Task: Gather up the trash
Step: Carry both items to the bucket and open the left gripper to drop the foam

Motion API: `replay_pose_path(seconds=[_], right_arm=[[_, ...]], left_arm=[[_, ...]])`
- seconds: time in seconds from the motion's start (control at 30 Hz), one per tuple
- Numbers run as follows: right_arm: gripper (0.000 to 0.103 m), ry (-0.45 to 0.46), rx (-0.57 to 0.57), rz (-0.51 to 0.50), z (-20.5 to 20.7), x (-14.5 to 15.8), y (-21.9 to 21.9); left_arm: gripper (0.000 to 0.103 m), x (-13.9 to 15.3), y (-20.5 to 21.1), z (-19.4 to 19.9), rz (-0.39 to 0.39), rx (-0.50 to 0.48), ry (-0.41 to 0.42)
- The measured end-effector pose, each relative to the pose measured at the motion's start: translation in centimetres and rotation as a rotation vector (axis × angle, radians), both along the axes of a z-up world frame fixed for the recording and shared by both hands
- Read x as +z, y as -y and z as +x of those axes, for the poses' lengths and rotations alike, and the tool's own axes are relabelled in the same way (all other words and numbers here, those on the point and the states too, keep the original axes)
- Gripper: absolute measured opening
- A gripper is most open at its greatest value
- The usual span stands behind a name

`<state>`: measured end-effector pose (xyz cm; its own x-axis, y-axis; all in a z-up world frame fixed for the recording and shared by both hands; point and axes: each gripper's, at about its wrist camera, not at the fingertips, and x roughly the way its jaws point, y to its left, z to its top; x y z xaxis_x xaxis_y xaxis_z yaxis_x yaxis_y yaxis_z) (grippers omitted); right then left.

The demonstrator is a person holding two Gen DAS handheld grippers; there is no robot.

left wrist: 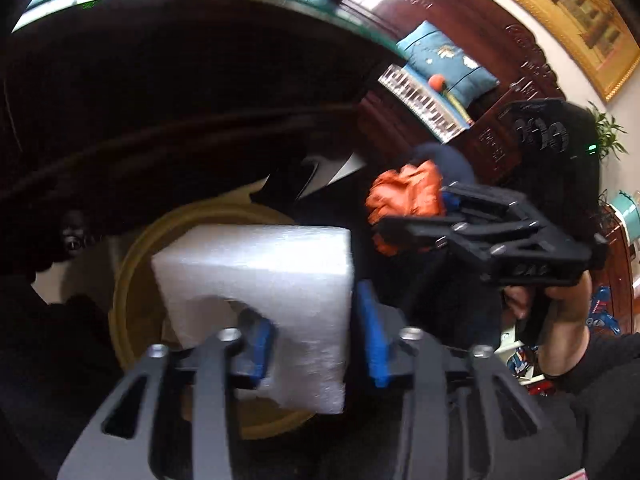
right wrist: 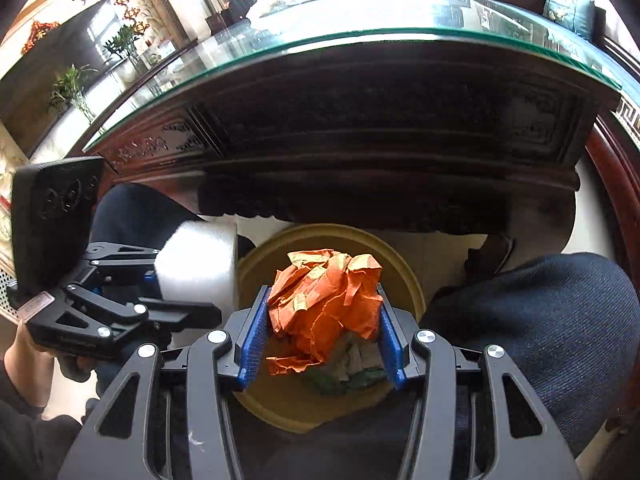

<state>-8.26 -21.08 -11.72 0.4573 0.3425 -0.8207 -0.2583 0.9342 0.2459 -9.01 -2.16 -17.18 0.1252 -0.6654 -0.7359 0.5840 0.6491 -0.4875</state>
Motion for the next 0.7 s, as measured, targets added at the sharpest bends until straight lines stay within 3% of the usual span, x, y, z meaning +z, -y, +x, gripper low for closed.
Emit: replay_pose_path(seconds=[0.1,0.27,0.5,0.63,0.7], right_arm=[[0.048,-0.012,0.001,-0.004,0.1,-0.6,0.1],[0.048,-0.025,0.021,0.005,-0.6,-1.4,0.5],[0.048,-0.038,0.045,0.006,0.0,-2.1,0.0],[0.048,-0.048,0.057,0.009,0.0,-2.4,-0.1],[0.048,-0.058,0.057,0.01,0.1,-2.7,0.0]], left_arm=[[0.084,-1.0,-0.5,0.8,0.001,0.027,-0.036],[0.085,-2.3,-1.1,1.7,0.025,0.057,-0.068],[0.086,-2.8,-0.6,1.9,0.028,0.027,-0.082],[0.087,-3.1,0.3,1.8,0.085,0.005,-0.09],[0.087,-3.6,0.9,1.8,0.154,-0.019,-0.097]])
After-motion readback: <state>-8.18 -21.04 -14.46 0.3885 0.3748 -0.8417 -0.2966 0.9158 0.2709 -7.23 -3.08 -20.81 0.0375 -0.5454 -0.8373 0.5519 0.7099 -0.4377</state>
